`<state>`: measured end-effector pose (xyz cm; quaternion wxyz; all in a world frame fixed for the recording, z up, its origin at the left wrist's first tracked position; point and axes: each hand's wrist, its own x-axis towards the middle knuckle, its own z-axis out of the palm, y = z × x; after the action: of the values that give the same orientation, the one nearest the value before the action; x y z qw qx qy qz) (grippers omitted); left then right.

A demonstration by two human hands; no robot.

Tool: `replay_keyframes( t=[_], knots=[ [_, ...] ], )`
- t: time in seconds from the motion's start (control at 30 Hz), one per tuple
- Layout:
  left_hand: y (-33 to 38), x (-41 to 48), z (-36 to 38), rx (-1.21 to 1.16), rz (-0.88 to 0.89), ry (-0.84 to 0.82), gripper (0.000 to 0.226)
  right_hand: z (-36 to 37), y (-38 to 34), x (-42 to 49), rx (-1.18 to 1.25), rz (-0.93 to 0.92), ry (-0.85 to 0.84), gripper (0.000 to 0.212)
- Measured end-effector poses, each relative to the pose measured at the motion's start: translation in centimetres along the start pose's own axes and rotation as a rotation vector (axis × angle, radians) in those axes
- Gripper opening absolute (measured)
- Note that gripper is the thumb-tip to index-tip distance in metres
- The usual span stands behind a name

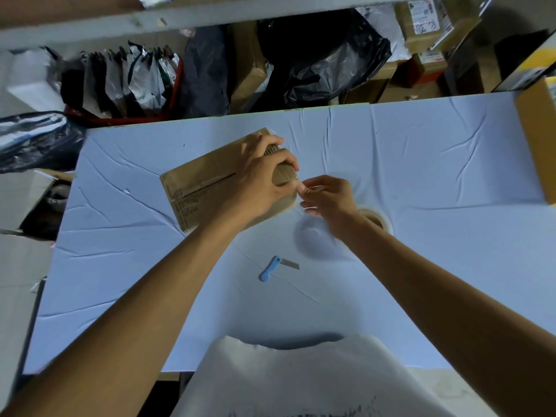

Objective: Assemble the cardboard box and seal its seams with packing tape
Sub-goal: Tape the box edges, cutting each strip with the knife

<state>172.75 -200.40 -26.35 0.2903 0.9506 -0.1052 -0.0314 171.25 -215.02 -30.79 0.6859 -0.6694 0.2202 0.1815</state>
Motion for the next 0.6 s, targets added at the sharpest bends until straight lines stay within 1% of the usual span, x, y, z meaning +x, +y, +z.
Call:
replay_keyframes(
  t=[0.03, 0.1, 0.13, 0.23, 0.3, 0.37, 0.43, 0.53, 0.6],
  knots=[
    [0.0, 0.0, 0.1, 0.003, 0.006, 0.001, 0.018, -0.4, 0.0, 0.1, -0.069, -0.004, 0.052, 0.012],
    [0.0, -0.1, 0.3, 0.022, 0.011, 0.019, 0.016, -1.0, -0.1, -0.1, -0.133, -0.083, 0.133, 0.008],
    [0.1, -0.1, 0.5, 0.037, 0.009, 0.033, 0.016, -1.1, 0.0, -0.4, -0.149, -0.142, 0.144, 0.009],
    [0.2, 0.0, 1.1, 0.095, 0.004, 0.082, 0.014, -0.4, 0.9, -1.6, -0.221, -0.289, 0.105, 0.011],
    [0.4, 0.0, 1.6, 0.126, 0.011, 0.121, 0.015, 0.2, 1.4, -2.0, -0.247, -0.340, 0.101, 0.009],
    [0.5, 0.0, 2.0, 0.151, 0.014, 0.153, 0.016, 0.6, 1.5, -2.2, -0.244, -0.359, 0.110, 0.011],
    [0.4, 0.0, 2.4, 0.183, 0.019, 0.174, 0.020, 0.6, 1.4, -2.2, -0.240, -0.361, 0.094, 0.018],
    [0.3, 0.2, 2.8, 0.202, 0.020, 0.200, 0.023, 0.1, 1.1, -2.0, -0.243, -0.329, 0.080, 0.028],
    [0.5, 0.4, 3.1, 0.194, 0.004, 0.226, 0.025, -0.2, 0.8, -1.8, -0.241, -0.302, 0.096, 0.030]
  ],
)
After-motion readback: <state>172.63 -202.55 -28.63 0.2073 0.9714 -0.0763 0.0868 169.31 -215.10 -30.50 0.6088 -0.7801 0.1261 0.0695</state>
